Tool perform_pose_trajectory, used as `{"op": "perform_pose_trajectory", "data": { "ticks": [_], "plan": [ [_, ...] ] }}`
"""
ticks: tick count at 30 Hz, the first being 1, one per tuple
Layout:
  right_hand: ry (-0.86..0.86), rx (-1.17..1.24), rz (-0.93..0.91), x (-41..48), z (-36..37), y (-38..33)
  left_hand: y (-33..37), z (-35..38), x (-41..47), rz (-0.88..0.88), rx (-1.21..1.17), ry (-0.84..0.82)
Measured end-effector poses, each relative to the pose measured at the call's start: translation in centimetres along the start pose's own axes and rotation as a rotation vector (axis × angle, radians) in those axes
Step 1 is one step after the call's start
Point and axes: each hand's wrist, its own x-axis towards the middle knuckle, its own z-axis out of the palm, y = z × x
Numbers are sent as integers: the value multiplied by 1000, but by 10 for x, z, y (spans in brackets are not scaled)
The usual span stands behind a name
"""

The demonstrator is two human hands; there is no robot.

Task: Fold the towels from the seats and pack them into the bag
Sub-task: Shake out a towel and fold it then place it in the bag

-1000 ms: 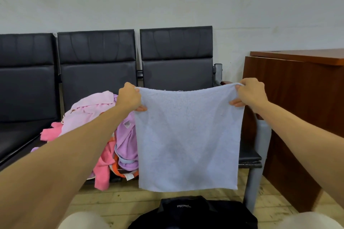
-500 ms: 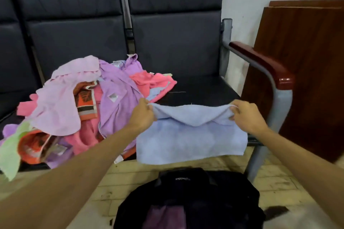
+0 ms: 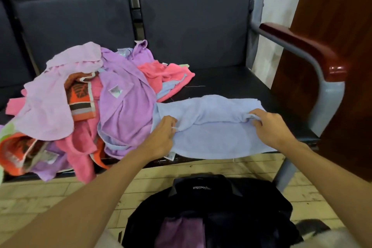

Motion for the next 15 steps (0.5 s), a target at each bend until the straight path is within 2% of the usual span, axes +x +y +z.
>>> {"op": "perform_pose_trajectory", "data": {
  "ticks": [3,7,10,15],
  "plan": [
    [63,17,-26,6,2,-1,-3,0,7,-42,-97,90],
    [278,160,41,3,-17,-6,6,-15,4,-75,-256,293],
    [373,173,17,-2,-31,1,2,-33,-3,-91,-321,417],
    [298,134,-9,-25,-44,6,-6,-54,-27,-62,-379,330]
  ]
}}
